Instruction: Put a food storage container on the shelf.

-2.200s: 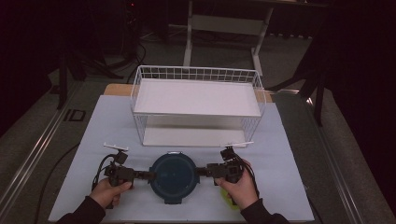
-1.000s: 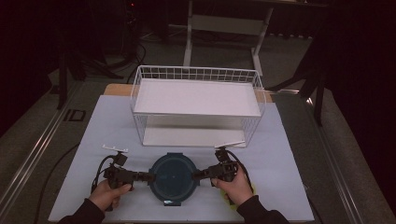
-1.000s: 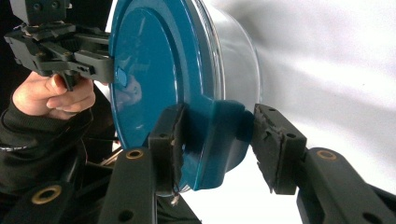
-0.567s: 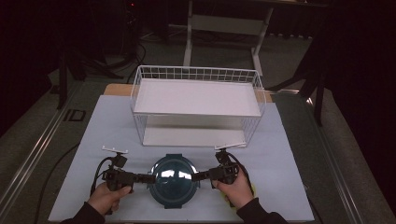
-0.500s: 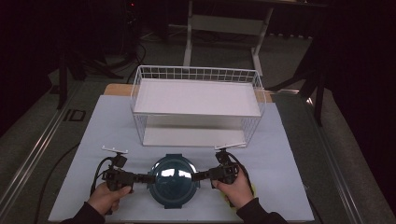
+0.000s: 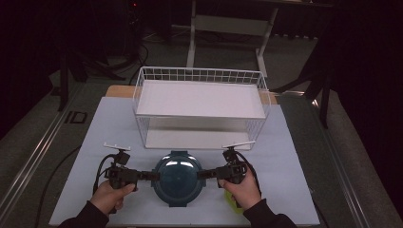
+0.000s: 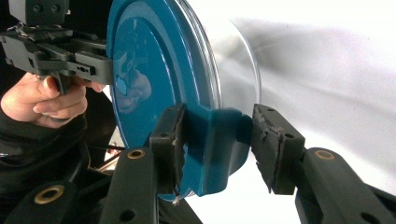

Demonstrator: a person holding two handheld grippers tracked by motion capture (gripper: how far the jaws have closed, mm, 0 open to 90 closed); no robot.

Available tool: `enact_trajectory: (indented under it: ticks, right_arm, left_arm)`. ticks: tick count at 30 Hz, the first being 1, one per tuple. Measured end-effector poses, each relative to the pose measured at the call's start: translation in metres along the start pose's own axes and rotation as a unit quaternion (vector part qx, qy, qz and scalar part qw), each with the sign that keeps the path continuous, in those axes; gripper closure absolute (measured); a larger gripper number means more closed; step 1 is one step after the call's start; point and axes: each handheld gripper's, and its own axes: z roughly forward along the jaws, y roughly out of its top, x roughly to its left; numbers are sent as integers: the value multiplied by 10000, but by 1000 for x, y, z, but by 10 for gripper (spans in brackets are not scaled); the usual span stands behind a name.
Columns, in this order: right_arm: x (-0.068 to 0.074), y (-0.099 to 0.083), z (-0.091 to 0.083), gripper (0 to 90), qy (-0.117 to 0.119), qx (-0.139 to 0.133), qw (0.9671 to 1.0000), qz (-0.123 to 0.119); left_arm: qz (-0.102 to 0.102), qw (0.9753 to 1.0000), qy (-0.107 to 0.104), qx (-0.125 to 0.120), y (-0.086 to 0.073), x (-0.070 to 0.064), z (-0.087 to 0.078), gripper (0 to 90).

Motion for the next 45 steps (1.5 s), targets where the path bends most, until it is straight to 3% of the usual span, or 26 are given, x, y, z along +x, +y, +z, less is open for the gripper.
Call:
enact_trajectory:
  ticks: [11,24,35,41,45]
  right_arm:
    - [12,11,-23,553,15,-170,9998,-113]
    - [35,33,-65,555,17,-586,9977,-330]
    - [56,62,-106,555,21,-964,9943,-460]
    - [64,82,-127,555,-11,-1159,9917,-550]
    - [64,96,-137,554,-10,-1264,9908,-484]
  left_arm:
    - [145,9997,-22,-206,19,-23,-9,570]
    - [579,9972,-60,-461,55,-66,-25,571]
    - [951,9932,-47,-665,98,-107,-40,572]
    - [1089,9911,-70,-759,123,-123,-44,571]
    - [1141,9903,-79,-785,141,-129,-44,571]
